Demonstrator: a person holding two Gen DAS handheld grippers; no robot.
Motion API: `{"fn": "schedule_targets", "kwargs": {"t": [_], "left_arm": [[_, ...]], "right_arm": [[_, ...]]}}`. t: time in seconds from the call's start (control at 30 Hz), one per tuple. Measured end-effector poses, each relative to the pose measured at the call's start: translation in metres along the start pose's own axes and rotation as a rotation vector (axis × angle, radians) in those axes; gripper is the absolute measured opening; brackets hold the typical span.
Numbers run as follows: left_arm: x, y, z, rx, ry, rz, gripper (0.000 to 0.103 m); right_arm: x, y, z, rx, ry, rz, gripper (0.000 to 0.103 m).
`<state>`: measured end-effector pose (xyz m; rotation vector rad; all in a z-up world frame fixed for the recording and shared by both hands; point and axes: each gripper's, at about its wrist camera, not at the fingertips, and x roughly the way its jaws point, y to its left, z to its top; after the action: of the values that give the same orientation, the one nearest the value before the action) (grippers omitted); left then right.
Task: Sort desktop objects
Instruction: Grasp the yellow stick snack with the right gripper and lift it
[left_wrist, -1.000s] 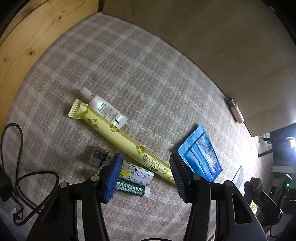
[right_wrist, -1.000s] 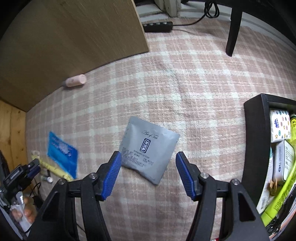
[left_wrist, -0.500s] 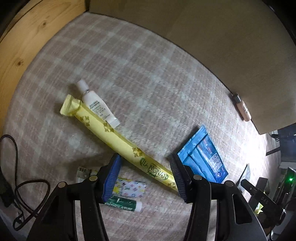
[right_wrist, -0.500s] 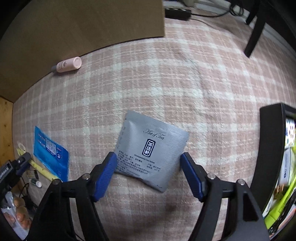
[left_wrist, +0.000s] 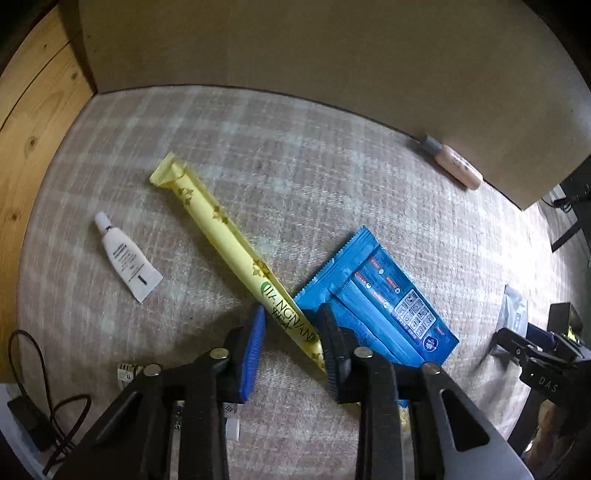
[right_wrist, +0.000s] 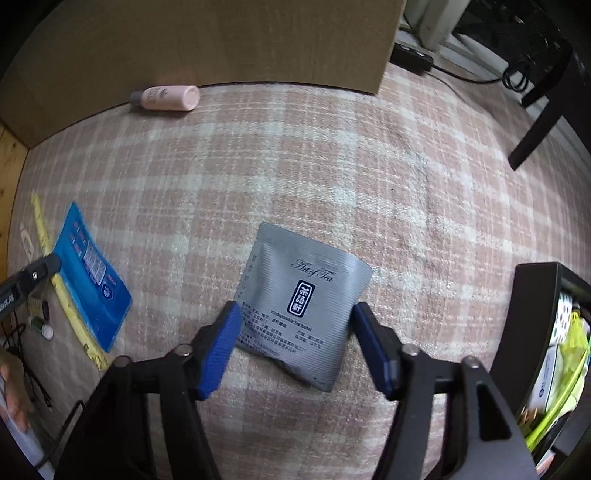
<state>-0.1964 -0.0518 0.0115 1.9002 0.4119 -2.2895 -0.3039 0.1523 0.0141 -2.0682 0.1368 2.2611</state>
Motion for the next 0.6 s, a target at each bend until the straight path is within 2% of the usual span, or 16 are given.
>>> {"fn": "schedule_targets", "kwargs": {"t": [0.1,0.2,0.3,0.37,0.43,0.6], "left_arm": [[0.001,0.002,-0.003,0.001,-0.003,-0.017,0.021],[0.001,0.006,-0.006,-0.005,-0.004,-0.032,0.018],[0.001,0.007,-0.010,-0.010,0.000,-0.048,0.011],[0.000,0.008,-0.013,-0.014,-0.003,-0.053,0.011],[-0.002,0.010,-0.016,-0.016,-0.005,-0.059,0.011],[-0.009,0.014,-0.020,-0.021,-0.020,-0.073,0.011]], "right_arm": [[-0.002,0.005,0.000,-0.002,-0.007,0.010,0.053],[-0.004,0.011,-0.001,0.001,-0.014,0.029,0.043],[-0.005,0.017,-0.001,0.007,-0.014,0.063,0.033],[-0.007,0.018,0.000,0.020,-0.012,0.091,0.018],[-0.011,0.007,0.007,0.033,-0.018,0.121,0.012],[-0.019,-0.015,0.003,0.044,-0.038,0.151,0.008]]}}
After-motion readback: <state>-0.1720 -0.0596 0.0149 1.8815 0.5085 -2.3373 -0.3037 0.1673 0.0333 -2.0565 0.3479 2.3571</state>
